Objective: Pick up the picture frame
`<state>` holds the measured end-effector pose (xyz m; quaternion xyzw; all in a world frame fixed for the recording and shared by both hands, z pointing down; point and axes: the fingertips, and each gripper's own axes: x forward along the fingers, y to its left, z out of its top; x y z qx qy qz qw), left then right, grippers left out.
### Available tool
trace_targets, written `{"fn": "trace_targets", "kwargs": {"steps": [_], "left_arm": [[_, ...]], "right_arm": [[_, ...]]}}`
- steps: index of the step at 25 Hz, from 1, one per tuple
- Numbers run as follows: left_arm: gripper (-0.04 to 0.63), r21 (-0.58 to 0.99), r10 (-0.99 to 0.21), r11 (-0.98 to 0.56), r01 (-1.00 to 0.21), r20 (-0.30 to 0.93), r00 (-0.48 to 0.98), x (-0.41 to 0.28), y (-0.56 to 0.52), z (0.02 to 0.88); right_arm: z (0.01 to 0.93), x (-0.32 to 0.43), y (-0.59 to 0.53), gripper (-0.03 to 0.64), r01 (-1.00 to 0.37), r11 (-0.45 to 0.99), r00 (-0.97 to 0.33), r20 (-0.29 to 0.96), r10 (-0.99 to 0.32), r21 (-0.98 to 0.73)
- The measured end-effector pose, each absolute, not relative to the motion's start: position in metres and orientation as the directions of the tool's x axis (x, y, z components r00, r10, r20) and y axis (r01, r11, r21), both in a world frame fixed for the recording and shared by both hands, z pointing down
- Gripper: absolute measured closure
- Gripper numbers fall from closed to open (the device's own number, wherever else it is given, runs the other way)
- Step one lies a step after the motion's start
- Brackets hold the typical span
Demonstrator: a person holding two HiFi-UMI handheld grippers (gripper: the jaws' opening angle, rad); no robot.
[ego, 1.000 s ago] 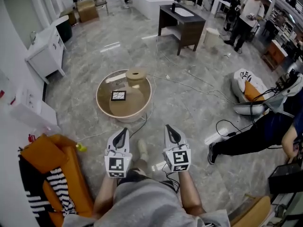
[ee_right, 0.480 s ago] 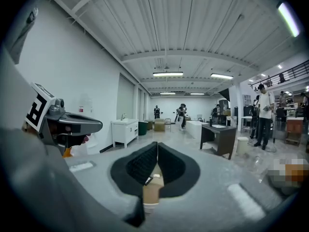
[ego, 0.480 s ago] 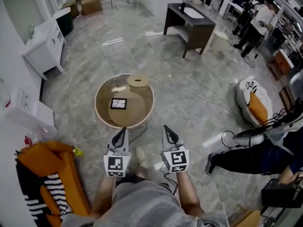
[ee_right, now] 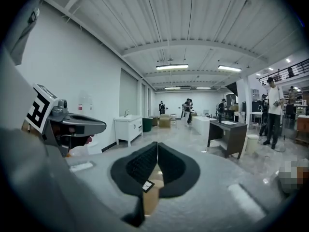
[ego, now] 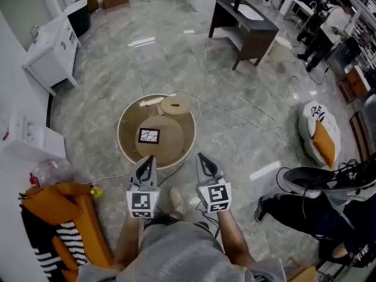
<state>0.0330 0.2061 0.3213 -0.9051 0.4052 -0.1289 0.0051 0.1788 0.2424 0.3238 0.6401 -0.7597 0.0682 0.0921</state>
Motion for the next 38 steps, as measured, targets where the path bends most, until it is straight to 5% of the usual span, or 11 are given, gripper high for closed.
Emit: {"fn": "trace_targets", "kwargs": {"steps": [17, 38], "left_arm": [[0.578, -0.08, -0.838, -0.529, -0.845, 0.204, 0.506, -0.028, 0.097, 0.328], [0.578, -0.068, -0.95, -0.144, -0.987, 0.29, 0.119, -0.099, 0.04, 0.354]], "right_arm": [[0.33, 0.118, 0.111, 0.615, -0.929, 0.37, -0.349, 0.27, -0.897, 0.03], [0.362, 0.035, -0.014, 0.615, -0.683, 0.73, -0.693, 0.314, -0.649, 0.001]]}}
